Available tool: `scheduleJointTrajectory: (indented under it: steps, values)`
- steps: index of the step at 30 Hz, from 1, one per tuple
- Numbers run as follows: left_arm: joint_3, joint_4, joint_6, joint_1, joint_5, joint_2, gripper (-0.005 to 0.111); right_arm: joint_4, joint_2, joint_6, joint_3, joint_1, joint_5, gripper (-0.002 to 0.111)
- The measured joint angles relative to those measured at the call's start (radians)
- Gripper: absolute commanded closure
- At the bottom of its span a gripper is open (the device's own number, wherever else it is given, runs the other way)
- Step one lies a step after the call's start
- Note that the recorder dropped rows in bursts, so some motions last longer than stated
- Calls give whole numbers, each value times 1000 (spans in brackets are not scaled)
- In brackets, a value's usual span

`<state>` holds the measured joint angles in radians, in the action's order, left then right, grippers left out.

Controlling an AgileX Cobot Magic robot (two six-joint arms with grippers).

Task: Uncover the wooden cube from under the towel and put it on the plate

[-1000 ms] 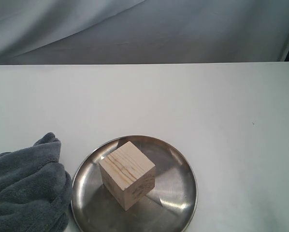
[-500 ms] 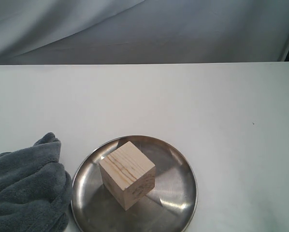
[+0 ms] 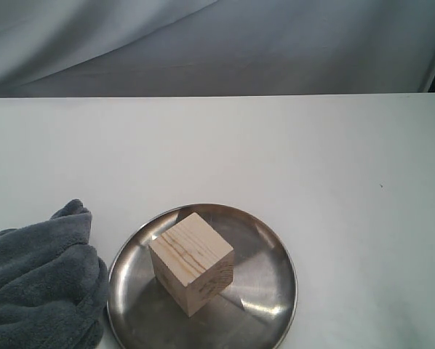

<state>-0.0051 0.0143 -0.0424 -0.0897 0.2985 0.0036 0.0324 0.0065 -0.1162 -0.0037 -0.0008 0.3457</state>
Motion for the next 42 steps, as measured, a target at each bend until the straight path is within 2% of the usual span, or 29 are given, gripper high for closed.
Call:
scheduleJointTrajectory:
  steps: [6,42]
  values:
    - [0,18,0,66,0,0,107,0,0,0,0,0,0,108]
    - [0,22,0,66,0,0,107,0,0,0,0,0,0,108]
